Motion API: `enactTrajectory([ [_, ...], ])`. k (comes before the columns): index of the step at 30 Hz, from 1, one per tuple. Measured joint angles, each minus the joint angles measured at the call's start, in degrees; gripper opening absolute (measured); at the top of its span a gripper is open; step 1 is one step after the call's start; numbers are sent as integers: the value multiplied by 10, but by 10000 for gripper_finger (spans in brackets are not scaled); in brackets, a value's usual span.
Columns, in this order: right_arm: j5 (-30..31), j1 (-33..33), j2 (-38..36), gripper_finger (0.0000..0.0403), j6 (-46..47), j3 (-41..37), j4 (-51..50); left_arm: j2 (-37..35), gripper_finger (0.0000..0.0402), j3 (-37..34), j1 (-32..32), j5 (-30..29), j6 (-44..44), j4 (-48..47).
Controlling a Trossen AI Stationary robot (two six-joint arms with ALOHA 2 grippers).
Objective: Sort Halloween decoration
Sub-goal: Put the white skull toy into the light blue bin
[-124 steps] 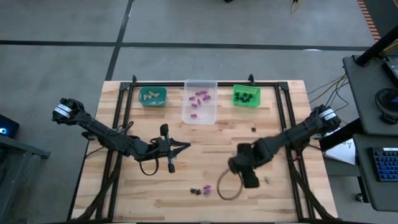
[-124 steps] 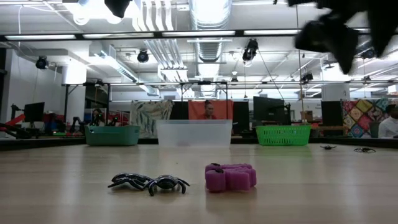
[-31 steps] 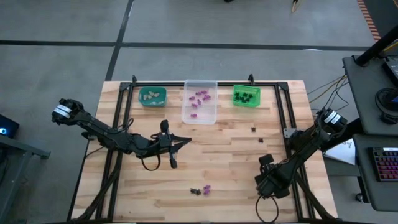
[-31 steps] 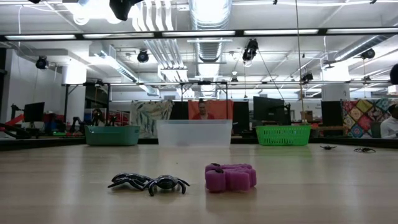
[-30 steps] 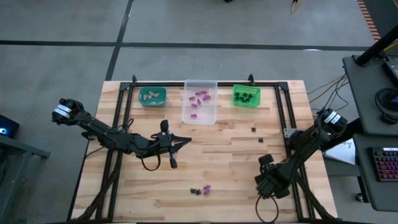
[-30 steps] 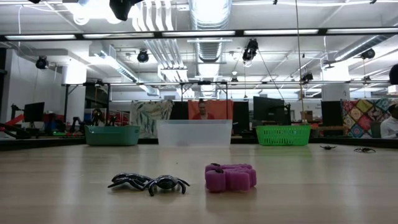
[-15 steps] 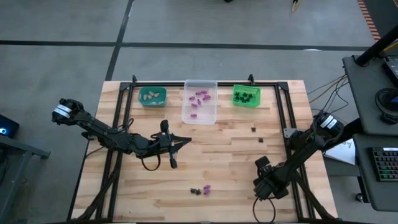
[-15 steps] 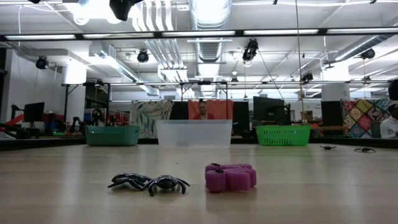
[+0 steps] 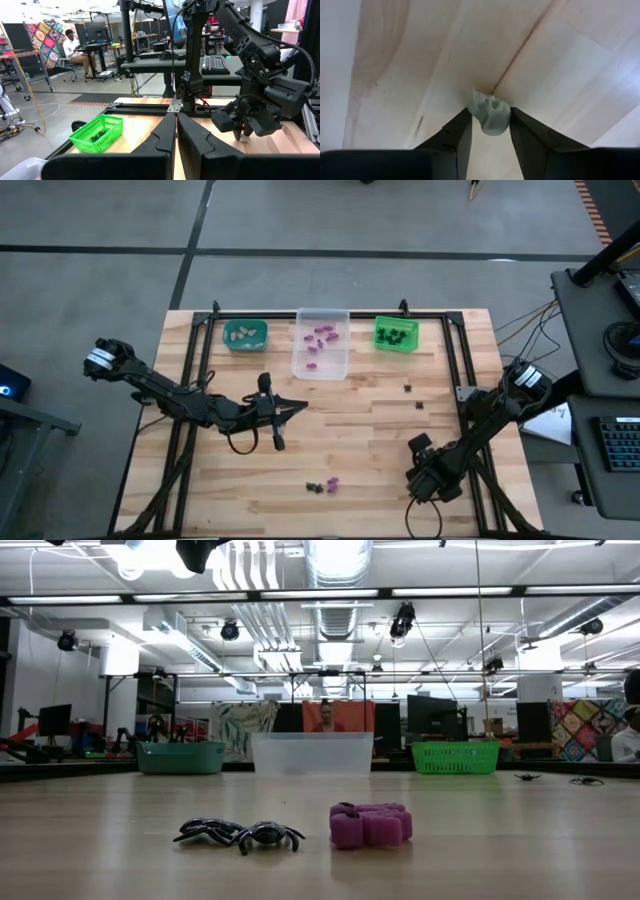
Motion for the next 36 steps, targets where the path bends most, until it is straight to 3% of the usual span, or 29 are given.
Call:
enactTrajectory([
  [12, -1, 0, 0, 67, 5, 0, 0, 0, 0, 0, 0, 0, 0, 0],
  [25, 0, -6, -24, 69, 44, 1, -2, 0, 0, 0, 0, 0, 5, 4],
  [36, 71, -69, -70, 69, 57, 22, 20, 0, 0, 0, 0, 0, 11, 8],
])
